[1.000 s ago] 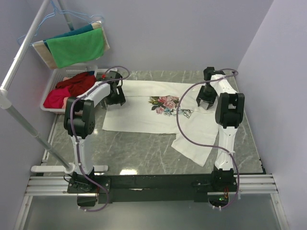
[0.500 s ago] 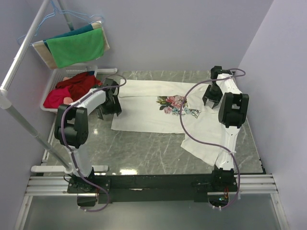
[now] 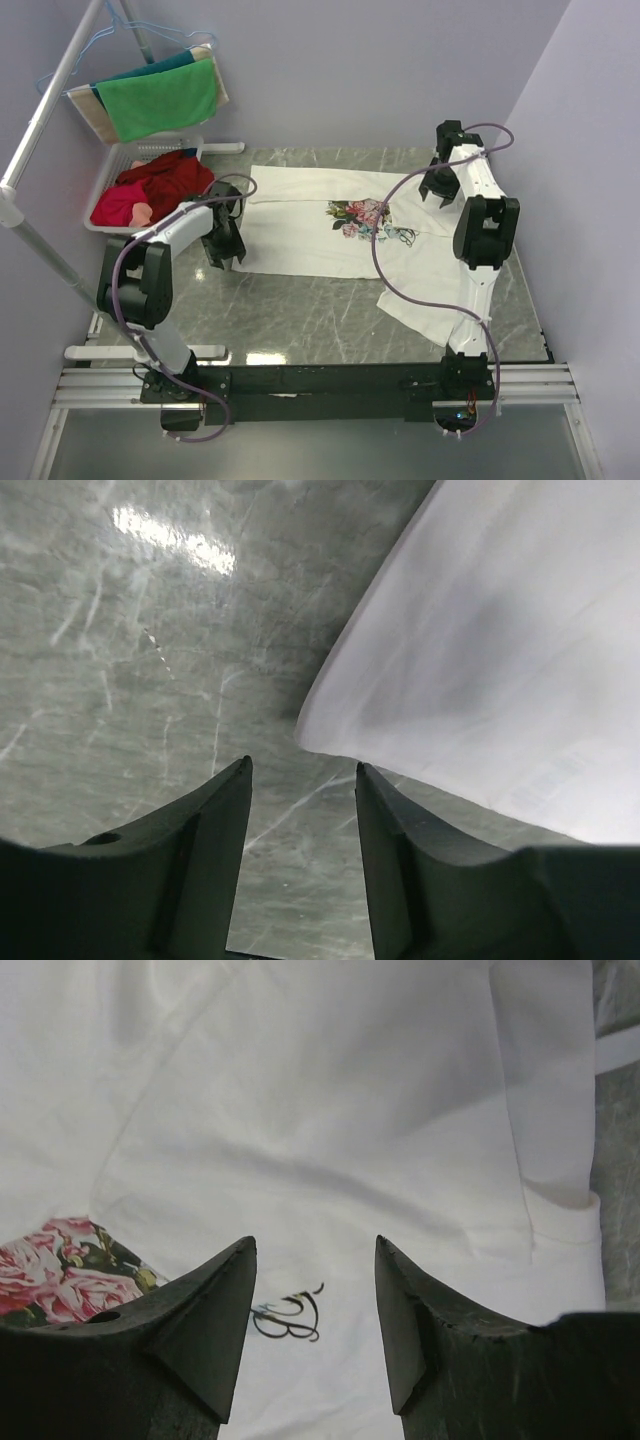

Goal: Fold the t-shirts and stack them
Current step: Fold the tshirt

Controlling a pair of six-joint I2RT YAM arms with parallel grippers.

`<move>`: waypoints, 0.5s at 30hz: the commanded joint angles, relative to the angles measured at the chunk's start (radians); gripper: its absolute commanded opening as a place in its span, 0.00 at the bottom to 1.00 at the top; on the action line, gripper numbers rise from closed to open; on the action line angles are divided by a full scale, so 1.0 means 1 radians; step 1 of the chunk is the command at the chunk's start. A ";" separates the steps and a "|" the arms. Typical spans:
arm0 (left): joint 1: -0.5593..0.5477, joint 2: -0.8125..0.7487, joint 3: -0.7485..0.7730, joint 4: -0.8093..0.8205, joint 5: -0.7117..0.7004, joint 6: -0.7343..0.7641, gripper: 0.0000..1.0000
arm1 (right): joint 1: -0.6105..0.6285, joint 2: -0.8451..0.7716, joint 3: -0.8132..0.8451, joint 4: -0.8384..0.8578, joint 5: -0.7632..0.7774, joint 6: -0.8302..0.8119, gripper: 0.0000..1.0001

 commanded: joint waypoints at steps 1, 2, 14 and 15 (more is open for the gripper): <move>-0.006 0.028 -0.037 0.058 0.030 -0.040 0.51 | 0.012 -0.130 -0.100 0.022 0.013 0.014 0.58; -0.006 0.032 -0.041 0.067 0.029 -0.042 0.51 | 0.012 -0.145 -0.120 0.029 0.013 0.014 0.58; -0.006 0.094 -0.055 0.147 0.027 -0.046 0.41 | 0.015 -0.426 -0.486 0.053 0.019 0.043 0.58; -0.004 0.094 -0.054 0.150 0.026 -0.043 0.40 | 0.017 -0.450 -0.522 0.055 0.016 0.051 0.58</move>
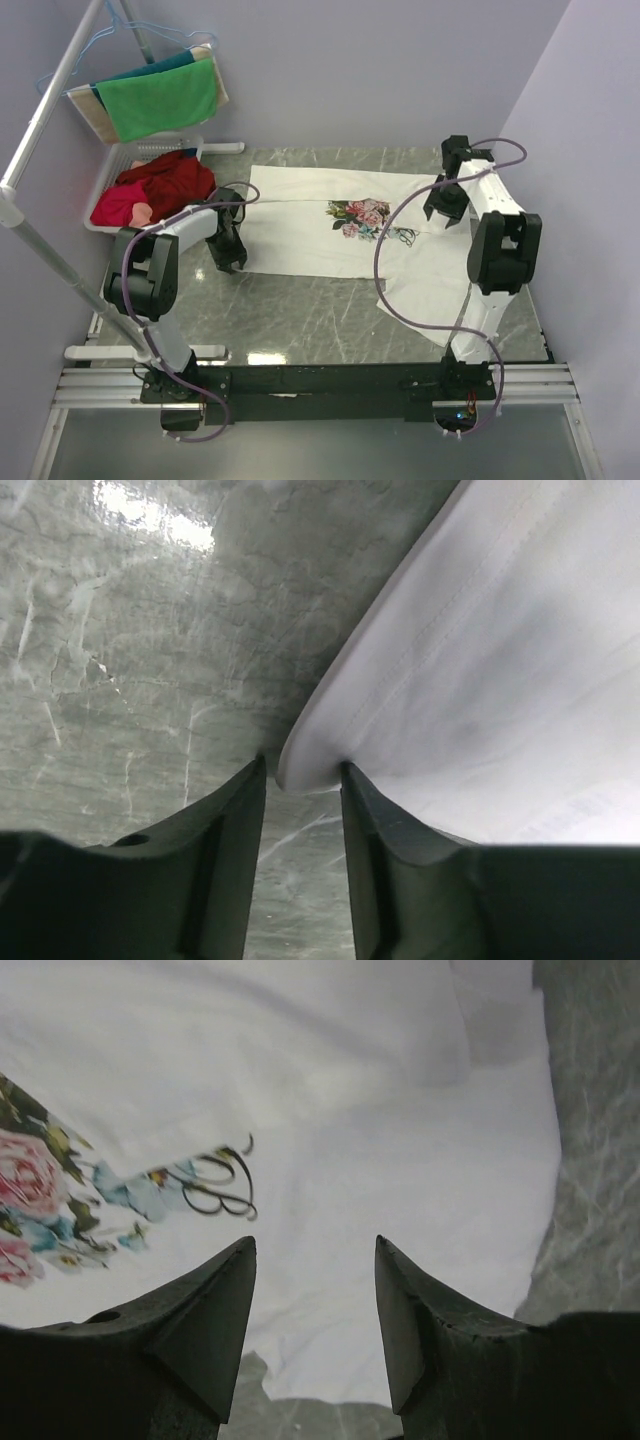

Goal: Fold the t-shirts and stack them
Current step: Fold the tshirt

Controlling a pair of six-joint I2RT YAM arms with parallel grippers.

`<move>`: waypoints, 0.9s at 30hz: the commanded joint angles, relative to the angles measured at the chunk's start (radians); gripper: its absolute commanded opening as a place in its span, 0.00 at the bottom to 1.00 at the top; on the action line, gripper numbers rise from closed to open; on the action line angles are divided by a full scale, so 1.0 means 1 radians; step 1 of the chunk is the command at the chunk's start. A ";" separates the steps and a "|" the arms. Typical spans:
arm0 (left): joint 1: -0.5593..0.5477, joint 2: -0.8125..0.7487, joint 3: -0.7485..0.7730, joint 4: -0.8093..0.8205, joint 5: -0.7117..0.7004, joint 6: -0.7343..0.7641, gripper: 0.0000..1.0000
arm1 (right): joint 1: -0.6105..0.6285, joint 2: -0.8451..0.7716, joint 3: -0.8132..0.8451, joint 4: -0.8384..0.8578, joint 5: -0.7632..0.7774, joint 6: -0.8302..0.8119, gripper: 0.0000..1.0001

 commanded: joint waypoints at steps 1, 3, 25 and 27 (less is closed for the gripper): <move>-0.003 0.025 -0.006 0.069 -0.004 -0.008 0.37 | 0.013 -0.178 -0.168 -0.001 0.005 0.030 0.58; -0.004 0.038 0.002 0.064 -0.012 -0.005 0.31 | 0.020 -0.220 -0.220 -0.010 0.005 0.034 0.58; -0.003 0.094 0.309 -0.052 -0.095 0.050 0.01 | 0.022 -0.611 -0.793 -0.122 -0.078 0.095 0.58; -0.004 0.101 0.316 -0.049 -0.083 0.052 0.01 | 0.020 -0.648 -0.820 -0.131 -0.090 0.112 0.56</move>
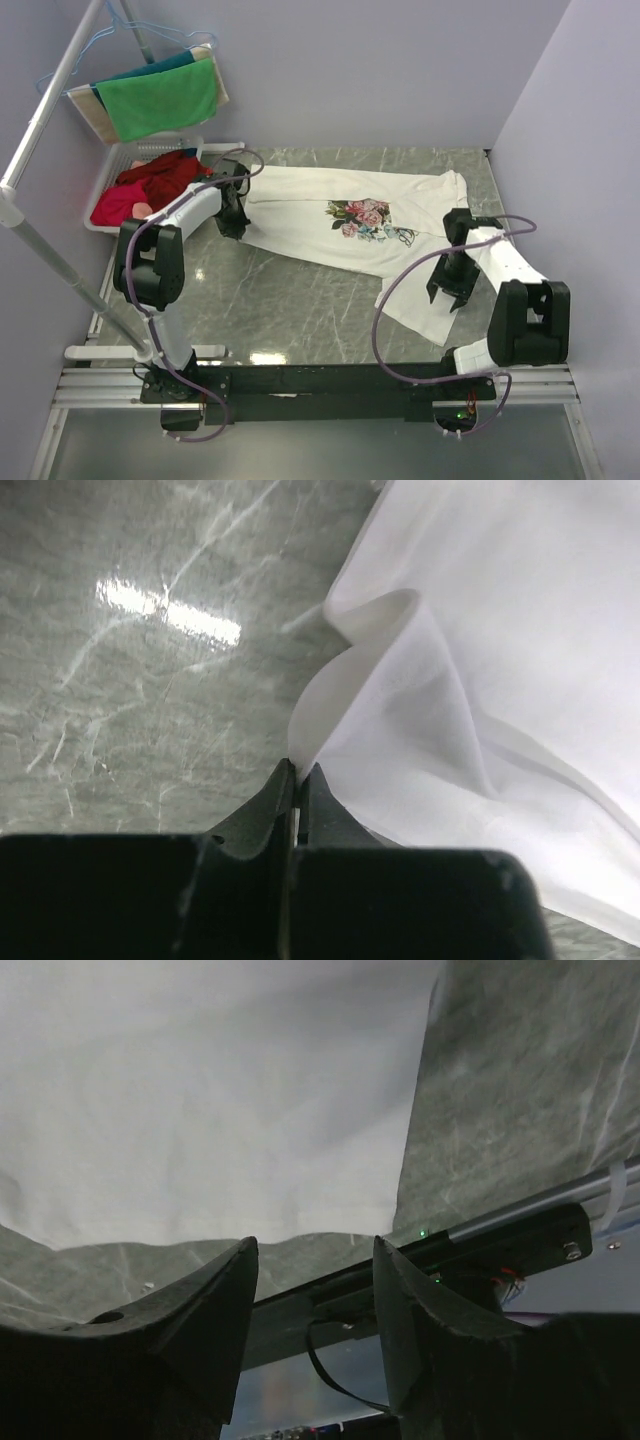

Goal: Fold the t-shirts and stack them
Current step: Fold the tshirt

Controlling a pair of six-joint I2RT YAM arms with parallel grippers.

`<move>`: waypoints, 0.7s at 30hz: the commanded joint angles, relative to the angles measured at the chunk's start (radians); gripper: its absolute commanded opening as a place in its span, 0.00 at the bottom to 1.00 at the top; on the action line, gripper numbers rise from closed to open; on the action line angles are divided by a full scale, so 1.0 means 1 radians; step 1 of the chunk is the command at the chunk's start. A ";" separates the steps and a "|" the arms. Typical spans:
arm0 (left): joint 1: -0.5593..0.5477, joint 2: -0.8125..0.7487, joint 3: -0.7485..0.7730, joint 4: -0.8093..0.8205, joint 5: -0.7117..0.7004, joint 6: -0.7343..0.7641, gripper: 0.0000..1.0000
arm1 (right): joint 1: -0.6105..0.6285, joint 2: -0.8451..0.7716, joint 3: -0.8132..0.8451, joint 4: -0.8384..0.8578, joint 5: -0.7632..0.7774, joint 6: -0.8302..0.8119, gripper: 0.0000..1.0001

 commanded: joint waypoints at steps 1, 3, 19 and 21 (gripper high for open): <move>0.000 0.014 0.049 -0.015 -0.019 0.015 0.01 | 0.004 -0.102 -0.043 -0.047 -0.038 0.051 0.56; 0.000 0.020 0.051 -0.012 -0.009 0.020 0.01 | 0.003 -0.118 -0.036 -0.062 -0.035 0.071 0.55; 0.017 0.039 0.046 -0.010 -0.005 0.018 0.01 | -0.035 -0.098 -0.252 0.099 -0.115 0.186 0.56; 0.019 0.039 0.043 -0.010 -0.005 0.018 0.01 | -0.057 -0.102 -0.284 0.108 -0.111 0.177 0.56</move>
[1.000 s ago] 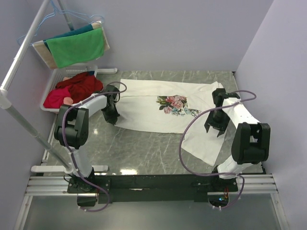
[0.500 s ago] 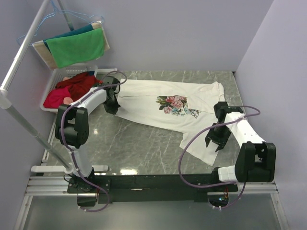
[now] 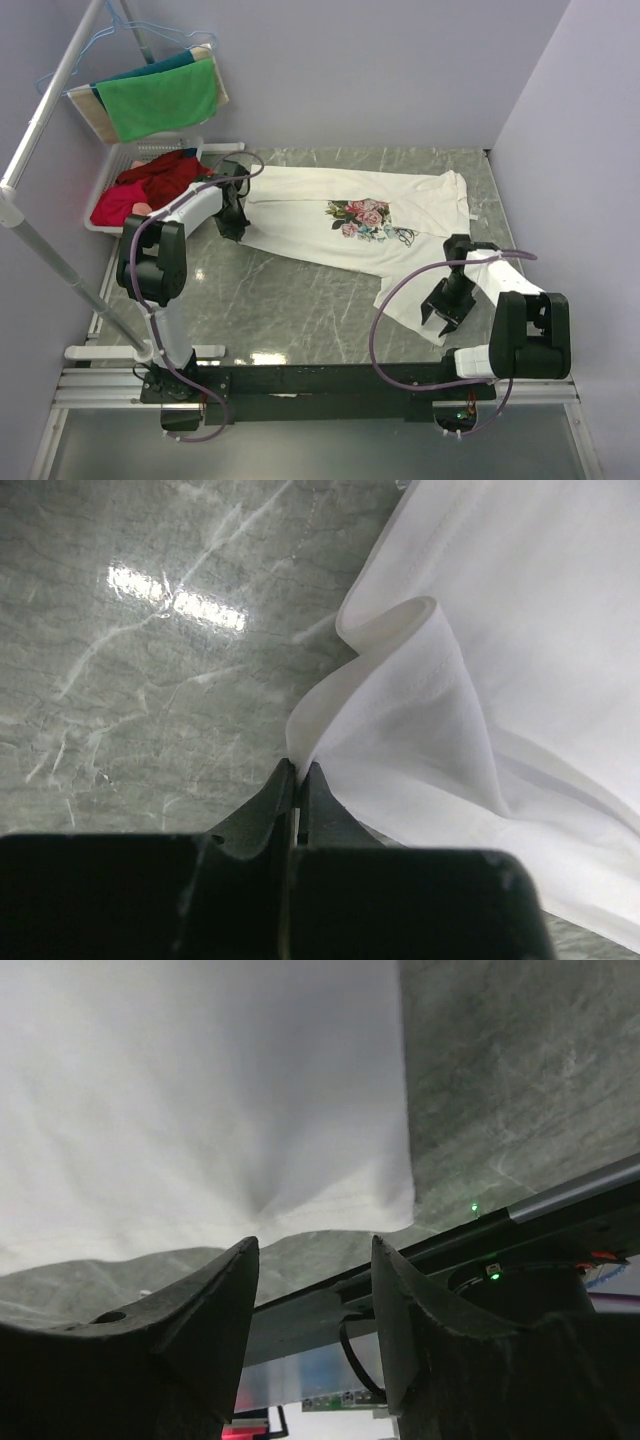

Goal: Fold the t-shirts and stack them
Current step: Fold the tshirt

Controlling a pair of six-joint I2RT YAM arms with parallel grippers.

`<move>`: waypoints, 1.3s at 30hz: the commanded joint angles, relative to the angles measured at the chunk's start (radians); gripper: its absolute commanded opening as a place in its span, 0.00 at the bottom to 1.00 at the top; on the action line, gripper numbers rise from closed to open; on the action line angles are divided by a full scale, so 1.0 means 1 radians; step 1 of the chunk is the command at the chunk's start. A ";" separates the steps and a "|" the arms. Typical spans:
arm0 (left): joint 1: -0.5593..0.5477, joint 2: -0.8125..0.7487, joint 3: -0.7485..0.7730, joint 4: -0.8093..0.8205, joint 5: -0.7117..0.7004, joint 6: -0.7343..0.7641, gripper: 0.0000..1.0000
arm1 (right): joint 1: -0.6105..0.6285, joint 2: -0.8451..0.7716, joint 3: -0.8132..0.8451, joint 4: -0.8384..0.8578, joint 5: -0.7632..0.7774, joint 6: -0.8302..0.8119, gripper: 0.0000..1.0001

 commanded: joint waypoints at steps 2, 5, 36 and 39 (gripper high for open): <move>0.012 0.002 0.020 -0.006 0.000 0.011 0.01 | -0.048 -0.022 -0.063 0.066 0.001 0.006 0.56; 0.016 -0.002 0.012 -0.006 0.003 0.011 0.01 | -0.064 -0.018 -0.069 0.074 0.006 0.013 0.56; 0.061 -0.009 0.011 0.000 -0.027 -0.009 0.01 | 0.059 0.058 -0.083 0.118 -0.003 0.065 0.50; 0.061 -0.008 0.014 -0.003 -0.031 -0.009 0.01 | 0.088 0.058 -0.103 0.130 -0.008 0.082 0.45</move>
